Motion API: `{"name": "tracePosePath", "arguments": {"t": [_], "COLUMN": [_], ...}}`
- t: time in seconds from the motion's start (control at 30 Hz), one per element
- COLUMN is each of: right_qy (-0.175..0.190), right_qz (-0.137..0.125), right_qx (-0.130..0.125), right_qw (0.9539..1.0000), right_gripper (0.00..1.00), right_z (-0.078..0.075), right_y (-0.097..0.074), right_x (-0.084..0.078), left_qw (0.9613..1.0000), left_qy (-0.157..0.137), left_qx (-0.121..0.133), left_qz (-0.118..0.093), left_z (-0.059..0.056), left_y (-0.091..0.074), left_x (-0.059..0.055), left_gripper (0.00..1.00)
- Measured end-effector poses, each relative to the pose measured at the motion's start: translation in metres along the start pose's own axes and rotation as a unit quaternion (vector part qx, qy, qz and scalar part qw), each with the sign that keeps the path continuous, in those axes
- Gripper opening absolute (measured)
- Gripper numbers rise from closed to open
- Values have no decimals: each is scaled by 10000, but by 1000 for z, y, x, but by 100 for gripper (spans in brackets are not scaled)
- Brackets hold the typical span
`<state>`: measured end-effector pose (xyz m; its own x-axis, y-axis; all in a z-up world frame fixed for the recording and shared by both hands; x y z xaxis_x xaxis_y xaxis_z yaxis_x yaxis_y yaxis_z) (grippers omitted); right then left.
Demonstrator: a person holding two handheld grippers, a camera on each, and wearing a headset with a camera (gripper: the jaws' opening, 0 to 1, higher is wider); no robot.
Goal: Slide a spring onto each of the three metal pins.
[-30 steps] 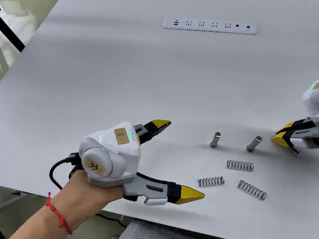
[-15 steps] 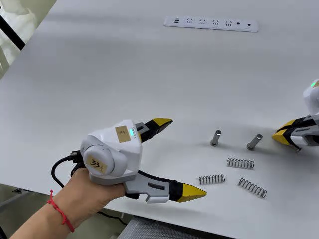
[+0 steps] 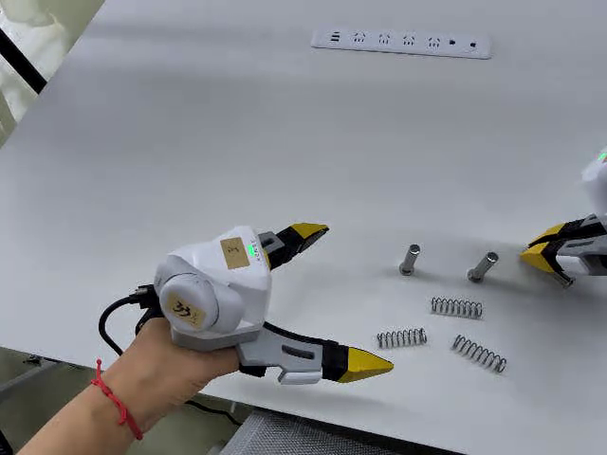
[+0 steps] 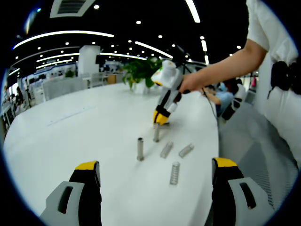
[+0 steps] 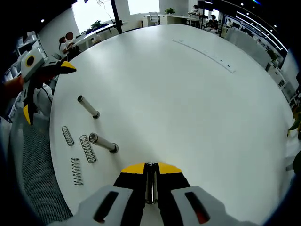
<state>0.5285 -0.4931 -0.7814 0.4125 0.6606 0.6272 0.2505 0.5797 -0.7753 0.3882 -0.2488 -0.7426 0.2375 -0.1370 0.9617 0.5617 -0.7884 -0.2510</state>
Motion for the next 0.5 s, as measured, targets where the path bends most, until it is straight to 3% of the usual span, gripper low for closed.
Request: {"name": "tracePosePath", "arguments": {"t": [0.5], "right_qy": [-27], "right_qz": [-317], "right_qx": [-78], "right_qw": [9995], "right_gripper": [9], "right_z": [8], "right_y": [-22], "right_x": [2], "left_qw": [10000], "left_qy": [32], "left_qx": [-14], "left_qz": [7], "left_z": [-3], "left_y": [-1], "left_x": [2], "left_gripper": [100]}}
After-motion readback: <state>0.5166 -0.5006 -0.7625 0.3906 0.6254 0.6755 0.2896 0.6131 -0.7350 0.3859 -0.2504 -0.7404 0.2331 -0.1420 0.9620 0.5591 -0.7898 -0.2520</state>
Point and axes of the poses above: the centre of the closed fingertips' face, and the gripper's own axes: y roughly forward along the fingers, z roughly to its left, x roughly out of its top, the point moved 7 cm from there along -y, roughly backward along the fingers, and after that the axes turned 10 degrees about -z, right-handed, at the moved point
